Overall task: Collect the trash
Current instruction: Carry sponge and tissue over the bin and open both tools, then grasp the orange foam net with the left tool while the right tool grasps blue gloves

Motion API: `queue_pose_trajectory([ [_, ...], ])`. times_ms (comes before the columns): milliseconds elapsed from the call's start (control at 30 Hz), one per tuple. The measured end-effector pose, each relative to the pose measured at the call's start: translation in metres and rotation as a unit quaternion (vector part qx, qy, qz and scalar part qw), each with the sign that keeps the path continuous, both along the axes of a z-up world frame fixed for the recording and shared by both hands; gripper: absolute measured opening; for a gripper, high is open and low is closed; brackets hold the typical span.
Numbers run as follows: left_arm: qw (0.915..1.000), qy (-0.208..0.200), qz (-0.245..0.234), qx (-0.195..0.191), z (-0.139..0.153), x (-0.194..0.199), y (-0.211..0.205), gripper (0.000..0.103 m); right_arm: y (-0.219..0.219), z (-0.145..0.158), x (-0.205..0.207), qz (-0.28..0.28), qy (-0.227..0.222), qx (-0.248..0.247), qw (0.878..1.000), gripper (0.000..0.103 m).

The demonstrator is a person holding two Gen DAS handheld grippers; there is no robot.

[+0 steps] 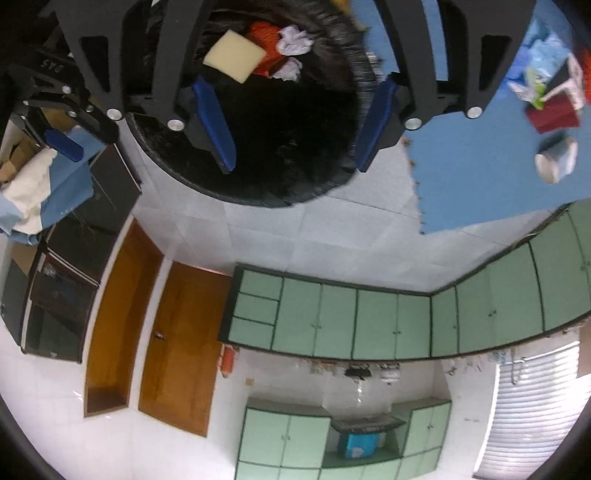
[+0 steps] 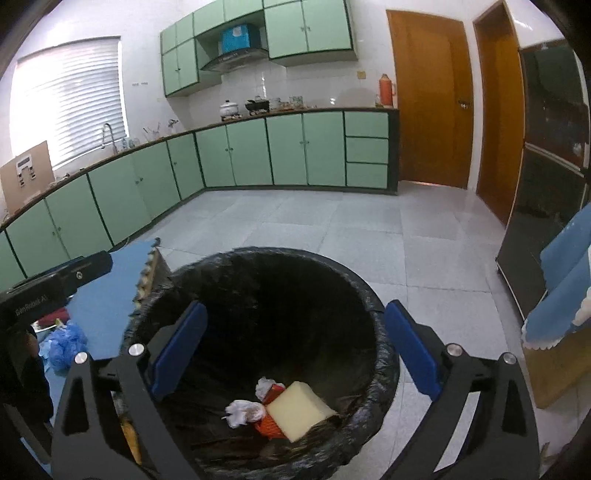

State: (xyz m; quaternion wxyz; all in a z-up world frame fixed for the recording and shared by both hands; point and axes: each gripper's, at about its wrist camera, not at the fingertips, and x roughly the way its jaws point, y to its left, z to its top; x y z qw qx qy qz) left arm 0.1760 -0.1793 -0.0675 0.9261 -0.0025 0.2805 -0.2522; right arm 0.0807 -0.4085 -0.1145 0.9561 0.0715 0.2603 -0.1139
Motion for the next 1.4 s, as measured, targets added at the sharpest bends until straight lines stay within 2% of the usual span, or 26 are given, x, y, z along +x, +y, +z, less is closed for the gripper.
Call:
queue_pose_trajectory([
  [200,0.9984,-0.019,0.052,0.005,0.013,-0.019,0.064,0.073,0.049,0.023,-0.002,0.041,-0.025,0.017,0.999,0.096],
  [367,0.9943,-0.023,0.103,0.016,0.014,-0.036,0.122,0.074,0.101,0.026,0.008,0.085,-0.028,0.018,0.996,0.096],
  [567,0.9835,-0.036,0.17,0.05,0.005,-0.05,0.189,0.074,0.167,0.019,0.023,0.136,-0.026,0.023,0.99,0.096],
  [733,0.9733,-0.03,0.218,0.066,-0.01,-0.056,0.237,0.074,0.216,0.009,0.034,0.172,-0.021,0.012,0.985,0.096],
  [867,0.9668,-0.019,0.245,0.071,-0.021,-0.055,0.264,0.074,0.249,-0.004,0.044,0.197,-0.011,-0.004,0.98,0.096],
  [1067,0.9597,-0.009,0.267,0.087,-0.041,-0.051,0.286,0.074,0.279,-0.027,0.064,0.212,0.017,0.001,0.977,0.096],
  [1400,0.9531,0.024,0.287,0.092,-0.067,-0.041,0.31,0.074,0.295,-0.066,0.094,0.216,0.073,-0.003,0.974,0.096],
])
